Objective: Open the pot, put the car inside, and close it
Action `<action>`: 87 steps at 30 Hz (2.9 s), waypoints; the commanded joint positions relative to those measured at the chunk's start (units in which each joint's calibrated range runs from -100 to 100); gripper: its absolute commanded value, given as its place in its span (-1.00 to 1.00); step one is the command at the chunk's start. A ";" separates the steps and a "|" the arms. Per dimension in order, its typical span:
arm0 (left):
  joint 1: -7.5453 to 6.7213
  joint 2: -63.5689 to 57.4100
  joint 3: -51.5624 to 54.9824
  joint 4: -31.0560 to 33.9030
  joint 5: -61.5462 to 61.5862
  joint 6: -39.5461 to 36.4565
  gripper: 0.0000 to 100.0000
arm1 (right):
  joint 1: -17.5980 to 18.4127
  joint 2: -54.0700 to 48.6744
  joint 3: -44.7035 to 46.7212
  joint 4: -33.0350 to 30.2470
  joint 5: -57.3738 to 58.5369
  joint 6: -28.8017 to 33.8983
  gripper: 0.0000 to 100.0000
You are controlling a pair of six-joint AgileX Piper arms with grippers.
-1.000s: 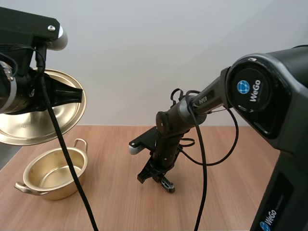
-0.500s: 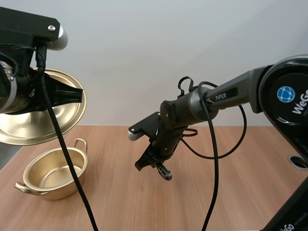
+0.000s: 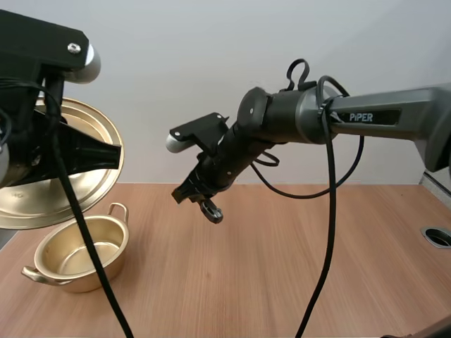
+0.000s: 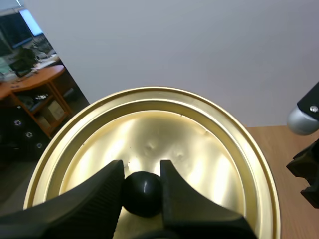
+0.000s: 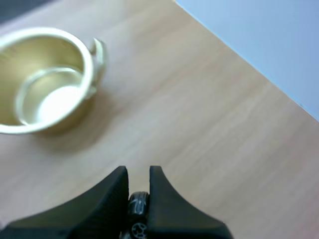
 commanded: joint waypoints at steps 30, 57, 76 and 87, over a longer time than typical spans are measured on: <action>-0.02 -10.24 -10.76 8.56 5.87 -2.18 -1.00 | 12.07 14.08 -14.06 3.42 -5.30 -7.36 -1.00; -3.96 -9.12 -9.59 23.82 5.87 -8.71 -1.00 | 17.12 31.97 -30.40 1.63 -7.40 -8.42 -1.00; -4.04 -9.12 -7.40 27.29 5.87 -9.28 -1.00 | 17.12 33.20 -30.40 0.09 -15.06 -8.66 -1.00; -4.04 -9.12 -7.40 28.67 5.87 -9.28 -1.00 | 17.12 38.76 -32.00 -0.44 -16.83 -8.66 -1.00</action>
